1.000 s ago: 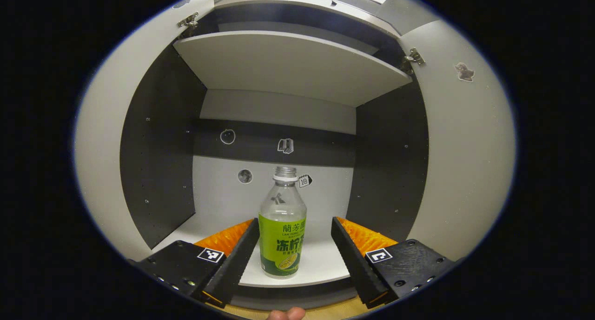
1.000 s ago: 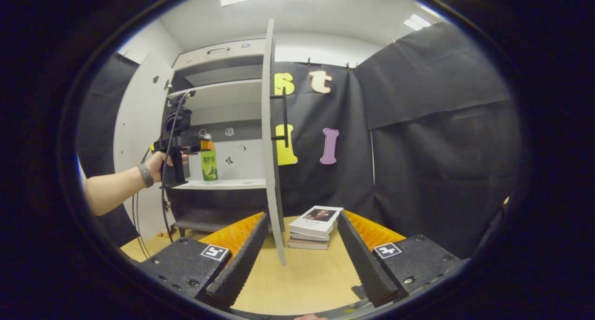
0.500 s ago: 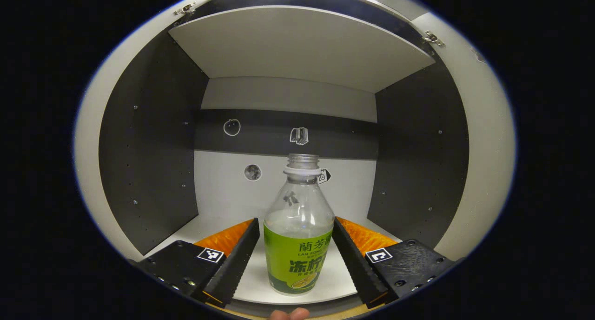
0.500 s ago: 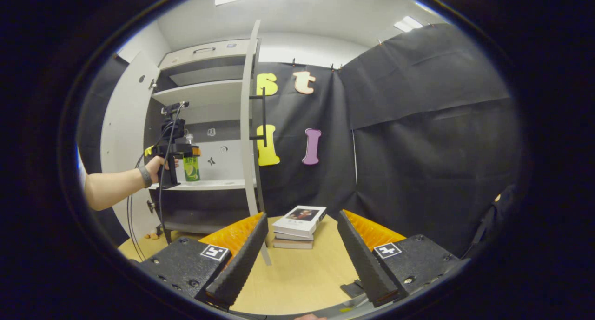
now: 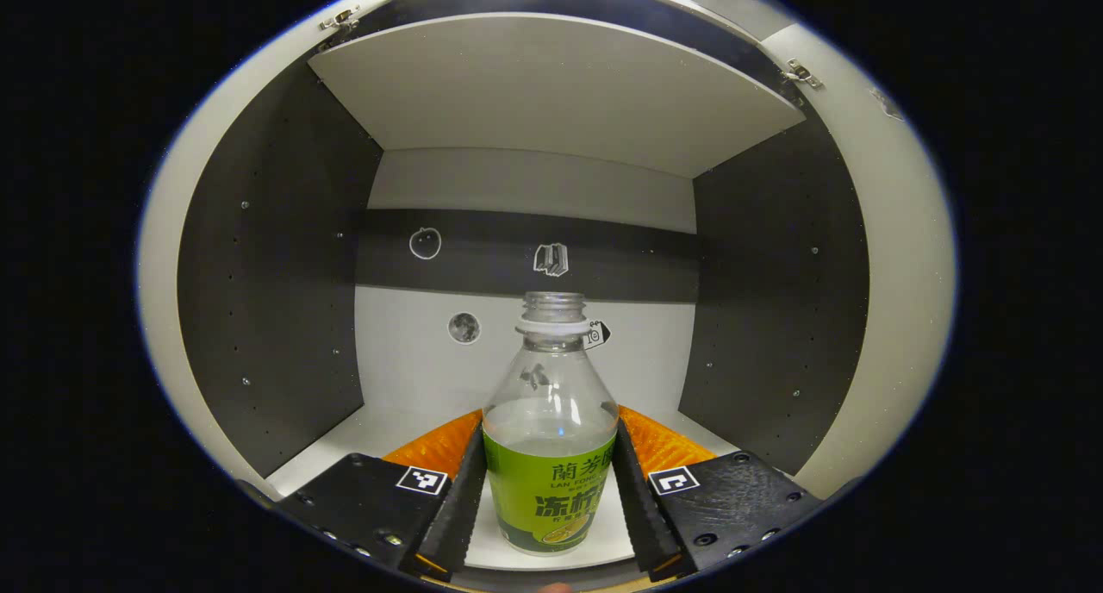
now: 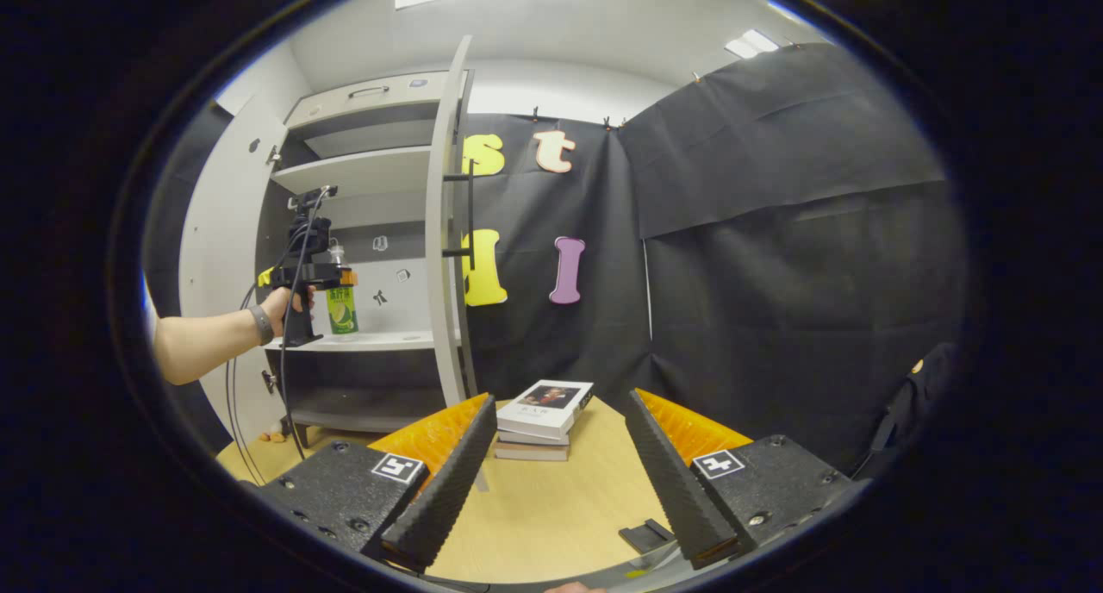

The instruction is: Grasp the bottle in the cabinet with the left hand and place it on the coaster, then close the right door with the right hand and the left door with the left hand.

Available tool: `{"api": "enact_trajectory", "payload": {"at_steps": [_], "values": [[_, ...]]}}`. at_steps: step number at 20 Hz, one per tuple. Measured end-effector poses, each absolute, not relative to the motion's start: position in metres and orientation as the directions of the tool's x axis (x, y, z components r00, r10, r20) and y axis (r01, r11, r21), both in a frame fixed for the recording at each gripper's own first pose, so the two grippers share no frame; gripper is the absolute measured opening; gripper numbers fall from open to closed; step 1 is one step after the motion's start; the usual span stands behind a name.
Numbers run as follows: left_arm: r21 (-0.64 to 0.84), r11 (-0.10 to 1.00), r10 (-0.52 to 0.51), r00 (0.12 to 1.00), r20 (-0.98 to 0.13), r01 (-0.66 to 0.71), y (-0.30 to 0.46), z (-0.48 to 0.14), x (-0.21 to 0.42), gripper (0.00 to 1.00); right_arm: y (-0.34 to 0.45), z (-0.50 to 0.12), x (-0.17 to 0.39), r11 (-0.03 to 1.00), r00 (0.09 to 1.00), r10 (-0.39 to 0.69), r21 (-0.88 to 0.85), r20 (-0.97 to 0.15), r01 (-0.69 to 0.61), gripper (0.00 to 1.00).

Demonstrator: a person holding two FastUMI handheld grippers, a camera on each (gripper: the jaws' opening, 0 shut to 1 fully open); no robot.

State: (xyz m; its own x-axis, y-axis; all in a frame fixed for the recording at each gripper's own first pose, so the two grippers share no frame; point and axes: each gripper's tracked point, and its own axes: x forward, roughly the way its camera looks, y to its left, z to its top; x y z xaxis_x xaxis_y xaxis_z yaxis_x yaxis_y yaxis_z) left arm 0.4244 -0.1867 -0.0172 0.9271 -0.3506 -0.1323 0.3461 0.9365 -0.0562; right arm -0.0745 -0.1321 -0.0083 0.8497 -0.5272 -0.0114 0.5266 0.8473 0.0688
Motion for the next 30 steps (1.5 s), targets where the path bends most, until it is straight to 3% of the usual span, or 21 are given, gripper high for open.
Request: {"api": "enact_trajectory", "payload": {"at_steps": [2,3,7,9,12,13,16,19,25,27,29,30], "values": [[-0.053,0.933,-0.361,0.924,-0.125,0.357,-0.187,-0.01,0.414,0.7,-0.132,-0.007,-0.074,0.857,0.858,-0.513,0.057,-0.007,0.513,0.99],[-0.053,0.93,-0.367,0.921,-0.129,0.363,-0.186,-0.007,0.406,0.7,-0.131,-0.003,-0.072,0.863,0.865,-0.503,0.054,0.006,0.502,0.94],[-0.052,0.921,-0.39,0.916,-0.097,0.387,-0.175,0.018,0.365,0.66,-0.12,0.003,-0.058,0.9,0.901,-0.434,0.057,0.022,0.432,0.99],[-0.074,0.914,-0.405,0.909,-0.096,0.399,-0.169,0.024,0.34,0.7,-0.115,0.008,-0.05,0.921,0.921,-0.387,0.062,0.041,0.384,0.94],[-0.098,0.909,-0.414,0.906,-0.09,0.405,-0.154,0.027,0.303,0.73,-0.105,0.017,-0.04,0.944,0.942,-0.328,0.053,0.066,0.325,0.99],[-0.095,0.91,-0.411,0.908,-0.086,0.403,-0.148,0.026,0.292,0.69,-0.1,0.022,-0.037,0.952,0.949,-0.305,0.057,0.074,0.302,0.94],[-0.049,0.922,-0.386,0.92,-0.067,0.383,-0.13,0.021,0.25,0.74,-0.086,0.036,-0.034,0.969,0.966,-0.242,0.069,0.095,0.237,0.99],[0.006,0.94,-0.341,0.938,-0.063,0.342,-0.116,0.004,0.206,0.69,-0.085,0.049,-0.039,0.974,0.971,-0.221,0.07,0.097,0.214,0.98],[0.0,0.969,-0.245,0.967,-0.07,0.245,-0.104,-0.072,0.112,0.69,-0.119,0.083,-0.068,0.957,0.948,-0.288,0.082,0.136,0.278,0.99],[0.042,0.972,-0.225,0.97,-0.09,0.229,-0.104,-0.108,0.088,0.7,-0.134,0.095,-0.08,0.944,0.932,-0.33,0.068,0.149,0.324,0.94],[0.1,0.97,-0.209,0.972,-0.106,0.22,-0.102,-0.139,0.071,0.7,-0.146,0.102,-0.091,0.928,0.917,-0.372,0.045,0.146,0.37,0.99],[0.115,0.969,-0.205,0.973,-0.107,0.217,-0.102,-0.15,0.064,0.69,-0.151,0.106,-0.095,0.921,0.91,-0.389,0.035,0.144,0.388,0.94]]}}
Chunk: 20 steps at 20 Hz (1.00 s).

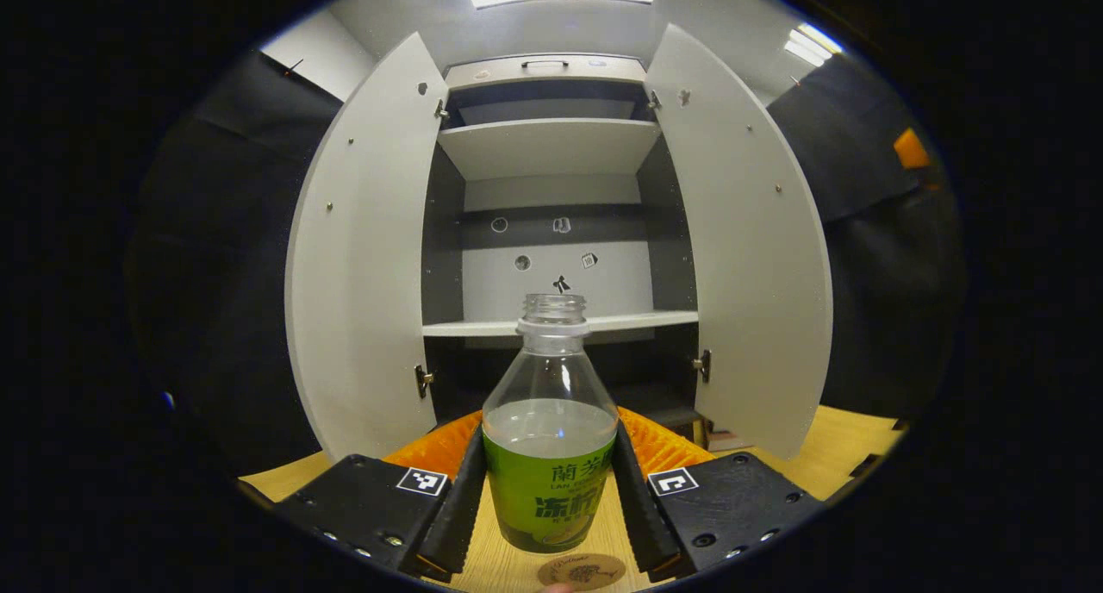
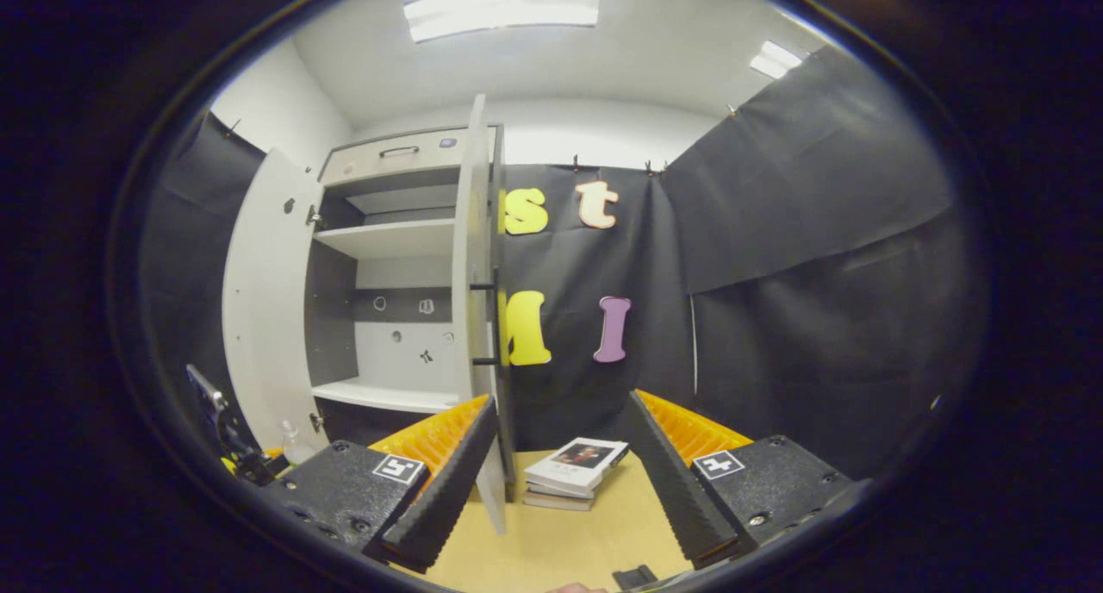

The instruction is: Grasp the bottle in the cabinet with the left hand and place it on the coaster, then close the right door with the right hand and the left door with the left hand.

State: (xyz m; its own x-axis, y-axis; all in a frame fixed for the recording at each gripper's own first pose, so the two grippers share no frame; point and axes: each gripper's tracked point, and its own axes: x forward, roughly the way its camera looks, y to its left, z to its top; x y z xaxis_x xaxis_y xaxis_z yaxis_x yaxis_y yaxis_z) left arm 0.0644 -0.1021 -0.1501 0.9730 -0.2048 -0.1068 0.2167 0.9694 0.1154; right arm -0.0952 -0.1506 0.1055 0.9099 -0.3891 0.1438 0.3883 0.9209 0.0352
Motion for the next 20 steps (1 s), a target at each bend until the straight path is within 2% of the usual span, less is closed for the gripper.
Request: {"api": "enact_trajectory", "payload": {"at_steps": [1,2,3,7,10,11,12,20], "values": [[0.118,0.969,-0.203,0.973,-0.109,0.215,-0.102,-0.162,0.057,0.69,-0.154,0.108,-0.099,0.914,0.903,-0.405,0.029,0.141,0.405,0.99],[0.113,0.97,-0.204,0.973,-0.109,0.216,-0.103,-0.171,0.052,0.69,-0.156,0.111,-0.102,0.908,0.897,-0.418,0.029,0.142,0.418,0.94],[0.107,0.971,-0.204,0.973,-0.112,0.216,-0.105,-0.179,0.048,0.69,-0.155,0.112,-0.104,0.905,0.894,-0.425,0.033,0.14,0.425,0.99],[0.098,0.974,-0.191,0.975,-0.113,0.202,-0.105,-0.205,0.045,0.69,-0.15,0.105,-0.108,0.908,0.902,-0.42,0.044,0.098,0.418,0.99],[0.05,0.969,-0.234,0.964,-0.128,0.242,-0.116,-0.222,0.045,0.69,-0.154,0.108,-0.116,0.895,0.89,-0.445,0.071,0.096,0.44,0.99],[0.034,0.968,-0.241,0.962,-0.131,0.248,-0.118,-0.226,0.045,0.72,-0.157,0.107,-0.119,0.89,0.885,-0.456,0.072,0.092,0.451,0.99],[0.025,0.969,-0.241,0.96,-0.144,0.247,-0.119,-0.232,0.045,0.69,-0.159,0.106,-0.122,0.884,0.879,-0.468,0.064,0.091,0.464,0.98],[-0.027,0.97,-0.242,0.949,-0.2,0.241,-0.123,-0.263,0.04,0.69,-0.161,0.098,-0.133,0.861,0.857,-0.508,0.057,0.089,0.505,0.98]]}}
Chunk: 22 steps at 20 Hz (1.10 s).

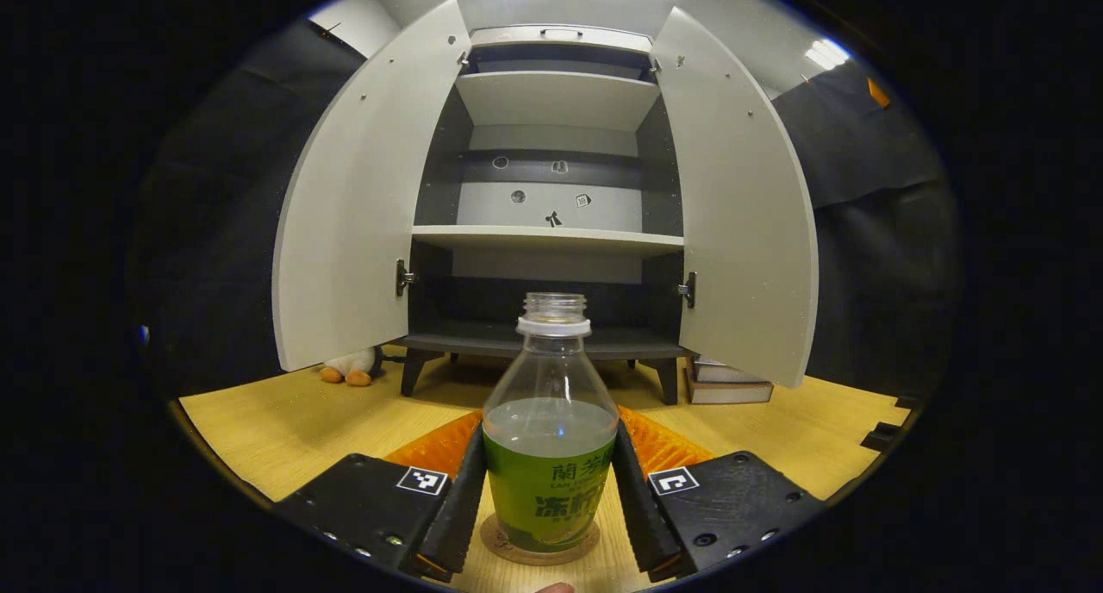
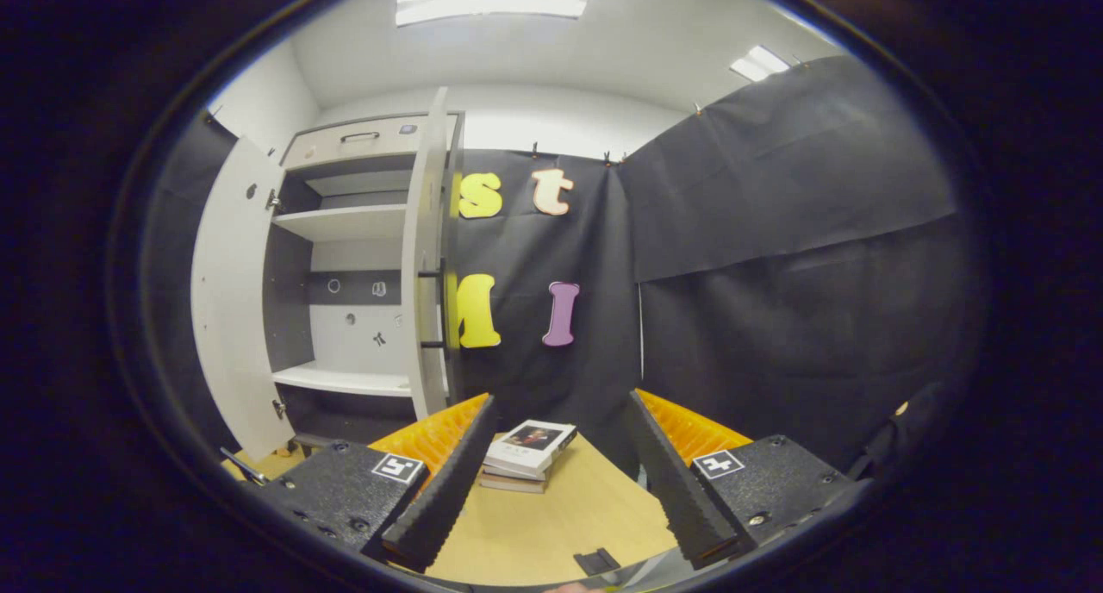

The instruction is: Grasp the bottle in the cabinet with the left hand and place it on the coaster, then close the right door with the right hand and the left door with the left hand.

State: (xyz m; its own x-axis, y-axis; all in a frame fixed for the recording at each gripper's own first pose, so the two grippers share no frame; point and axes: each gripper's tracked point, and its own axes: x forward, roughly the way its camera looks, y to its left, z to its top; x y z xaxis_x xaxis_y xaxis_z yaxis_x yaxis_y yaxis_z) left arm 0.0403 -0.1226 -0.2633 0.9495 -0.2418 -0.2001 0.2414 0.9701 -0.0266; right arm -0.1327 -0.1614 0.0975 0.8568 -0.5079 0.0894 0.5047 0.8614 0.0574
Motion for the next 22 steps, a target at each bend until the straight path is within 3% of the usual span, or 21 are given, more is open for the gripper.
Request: {"api": "enact_trajectory", "payload": {"at_steps": [11,12,14,22], "values": [[-0.006,0.963,-0.266,0.947,-0.178,0.269,-0.125,-0.256,0.035,0.77,-0.156,0.089,-0.128,0.877,0.874,-0.48,0.028,0.067,0.48,0.99],[-0.01,0.963,-0.268,0.947,-0.179,0.271,-0.125,-0.255,0.035,0.8,-0.155,0.087,-0.127,0.879,0.877,-0.477,0.028,0.063,0.476,0.99],[-0.013,0.967,-0.252,0.952,-0.175,0.253,-0.117,-0.248,0.039,0.96,-0.155,0.084,-0.127,0.88,0.878,-0.474,0.027,0.059,0.474,0.98],[-0.099,0.964,-0.252,0.966,-0.059,0.245,-0.105,-0.153,0.035,0.95,-0.151,0.062,-0.114,0.896,0.895,-0.445,0.02,0.031,0.444,0.98]]}}
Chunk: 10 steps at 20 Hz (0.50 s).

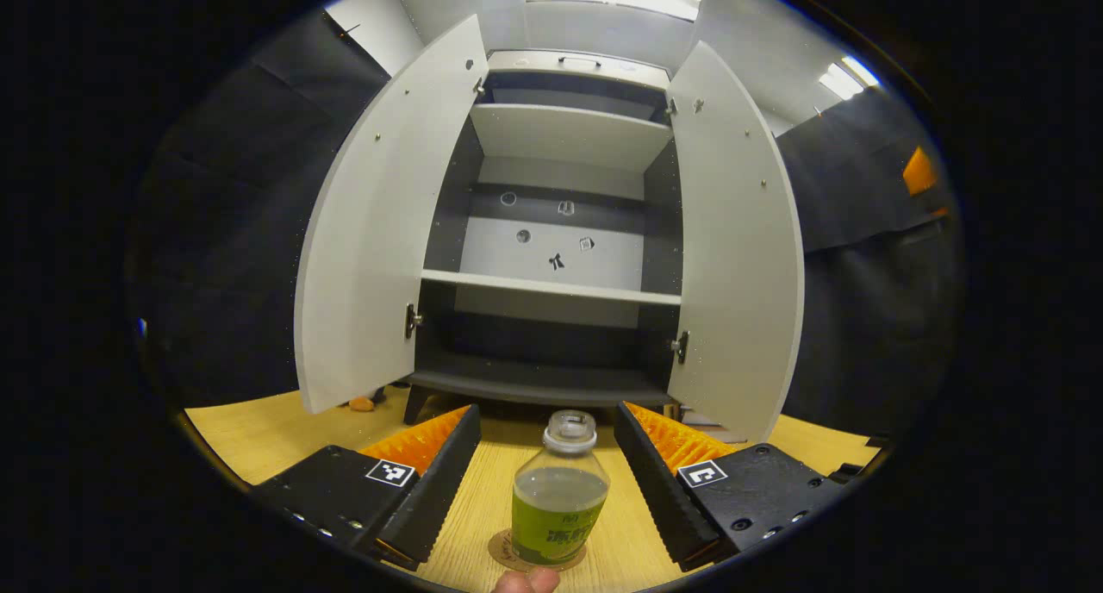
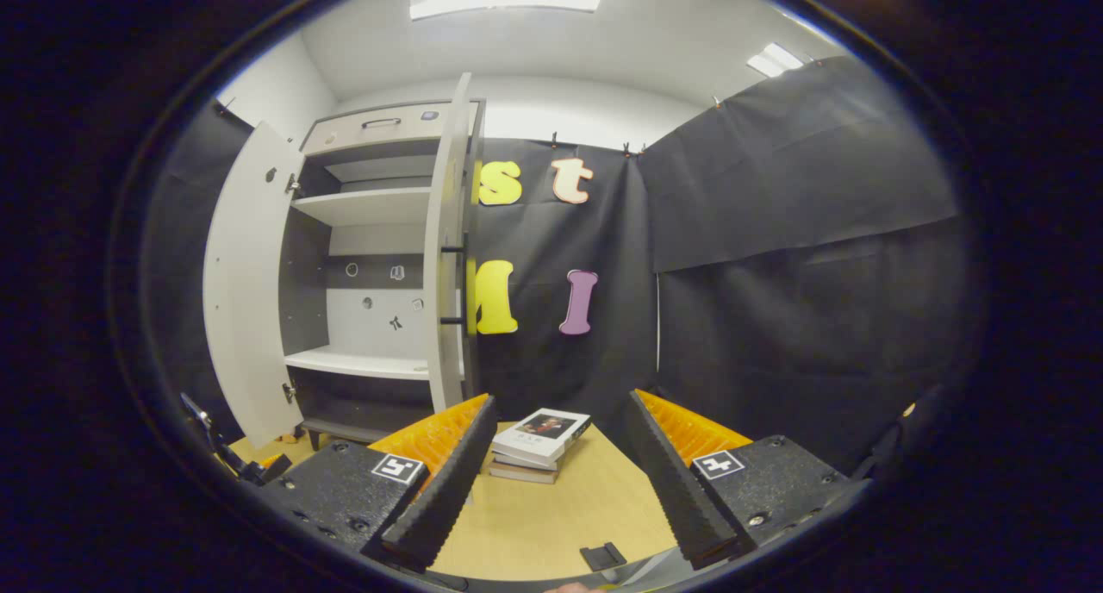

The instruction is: Grasp the bottle in the cabinet with the left hand and place it on the coaster, then close the right door with the right hand and the left door with the left hand.

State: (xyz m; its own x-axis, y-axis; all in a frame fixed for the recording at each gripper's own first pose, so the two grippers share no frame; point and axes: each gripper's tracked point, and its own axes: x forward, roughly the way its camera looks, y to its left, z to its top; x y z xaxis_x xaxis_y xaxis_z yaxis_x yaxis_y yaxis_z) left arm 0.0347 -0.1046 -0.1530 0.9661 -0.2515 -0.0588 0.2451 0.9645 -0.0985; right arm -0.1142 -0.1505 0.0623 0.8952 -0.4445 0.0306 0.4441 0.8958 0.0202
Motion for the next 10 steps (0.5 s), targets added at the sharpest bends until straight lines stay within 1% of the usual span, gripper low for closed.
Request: {"api": "enact_trajectory", "payload": {"at_steps": [1,2,3,4,7,9,10], "values": [[-0.11,0.963,-0.252,0.967,-0.034,0.247,-0.103,-0.134,0.035,1.0,-0.148,0.059,-0.11,0.901,0.901,-0.433,0.022,0.026,0.432,0.99],[-0.122,0.96,-0.255,0.967,-0.012,0.252,-0.102,-0.115,0.035,0.95,-0.145,0.059,-0.103,0.908,0.908,-0.419,0.026,0.025,0.418,0.99],[-0.128,0.958,-0.257,0.966,0.006,0.256,-0.101,-0.096,0.036,0.99,-0.141,0.058,-0.096,0.915,0.915,-0.402,0.033,0.028,0.402,0.99],[-0.125,0.957,-0.263,0.965,0.014,0.263,-0.099,-0.08,0.037,0.95,-0.137,0.056,-0.089,0.923,0.923,-0.385,0.038,0.03,0.383,0.99],[-0.098,0.955,-0.276,0.96,0.046,0.28,-0.094,-0.034,0.036,0.95,-0.125,0.049,-0.07,0.943,0.943,-0.331,0.054,0.039,0.329,0.99],[-0.077,0.955,-0.282,0.958,0.046,0.285,-0.092,-0.016,0.034,0.95,-0.118,0.041,-0.06,0.952,0.952,-0.303,0.061,0.045,0.3,0.99],[-0.08,0.954,-0.287,0.957,0.035,0.289,-0.092,-0.011,0.03,0.99,-0.115,0.038,-0.056,0.955,0.955,-0.293,0.066,0.049,0.29,0.99]]}}
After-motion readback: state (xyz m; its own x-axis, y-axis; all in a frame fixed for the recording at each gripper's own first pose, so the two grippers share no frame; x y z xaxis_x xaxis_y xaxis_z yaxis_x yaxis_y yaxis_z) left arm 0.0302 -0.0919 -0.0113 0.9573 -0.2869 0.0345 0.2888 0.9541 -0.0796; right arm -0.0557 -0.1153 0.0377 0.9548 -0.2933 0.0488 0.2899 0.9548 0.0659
